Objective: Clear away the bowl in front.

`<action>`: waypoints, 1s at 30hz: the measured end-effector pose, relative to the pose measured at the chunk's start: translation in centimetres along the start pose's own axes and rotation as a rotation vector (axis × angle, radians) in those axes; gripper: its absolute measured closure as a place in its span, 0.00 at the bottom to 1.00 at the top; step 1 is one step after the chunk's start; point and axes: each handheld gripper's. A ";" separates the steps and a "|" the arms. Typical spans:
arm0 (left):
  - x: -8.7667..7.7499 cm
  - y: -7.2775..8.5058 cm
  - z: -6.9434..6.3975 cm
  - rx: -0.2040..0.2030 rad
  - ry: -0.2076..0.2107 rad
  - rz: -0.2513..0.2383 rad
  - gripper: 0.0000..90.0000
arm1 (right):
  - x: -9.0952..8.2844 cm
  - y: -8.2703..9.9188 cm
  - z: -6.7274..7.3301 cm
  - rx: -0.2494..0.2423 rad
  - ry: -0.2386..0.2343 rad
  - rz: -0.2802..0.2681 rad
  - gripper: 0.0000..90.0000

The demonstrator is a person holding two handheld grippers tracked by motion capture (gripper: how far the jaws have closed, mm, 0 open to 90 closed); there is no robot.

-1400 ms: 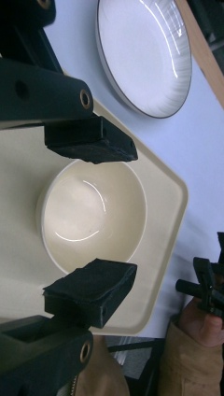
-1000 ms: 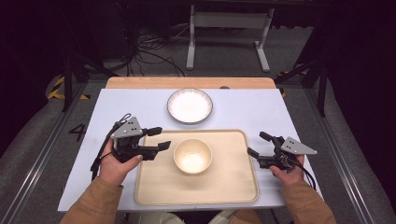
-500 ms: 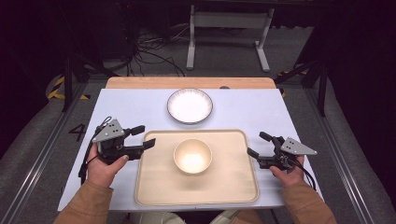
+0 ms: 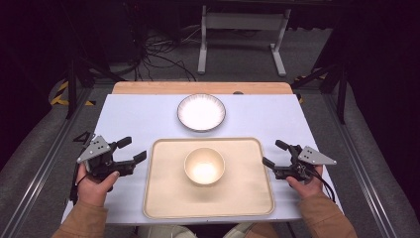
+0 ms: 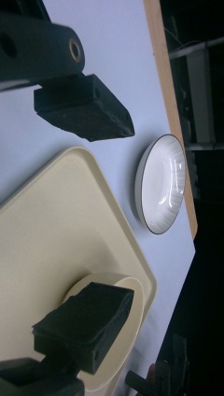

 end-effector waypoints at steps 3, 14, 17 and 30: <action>-0.1 0.2 0.0 -0.013 -0.013 -0.004 0.20 | 0.0 0.0 0.0 0.001 -0.001 -0.001 0.14; -0.9 2.3 0.4 -0.002 0.004 -0.110 0.09 | 0.0 0.0 0.0 0.000 -0.002 -0.002 0.14; -1.0 3.2 0.6 -0.014 0.023 -0.145 0.09 | 0.0 0.0 0.0 0.001 -0.003 -0.002 0.14; -1.0 4.7 0.8 0.030 -0.004 -0.118 0.08 | -0.1 0.0 0.0 0.002 -0.003 -0.002 0.14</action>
Point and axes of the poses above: each handheld gripper's, and its own axes: x roughly forward along the jaws, y roughly out of its underside, z roughly to its left, and after that the axes turned 15 degrees about -z, right-handed
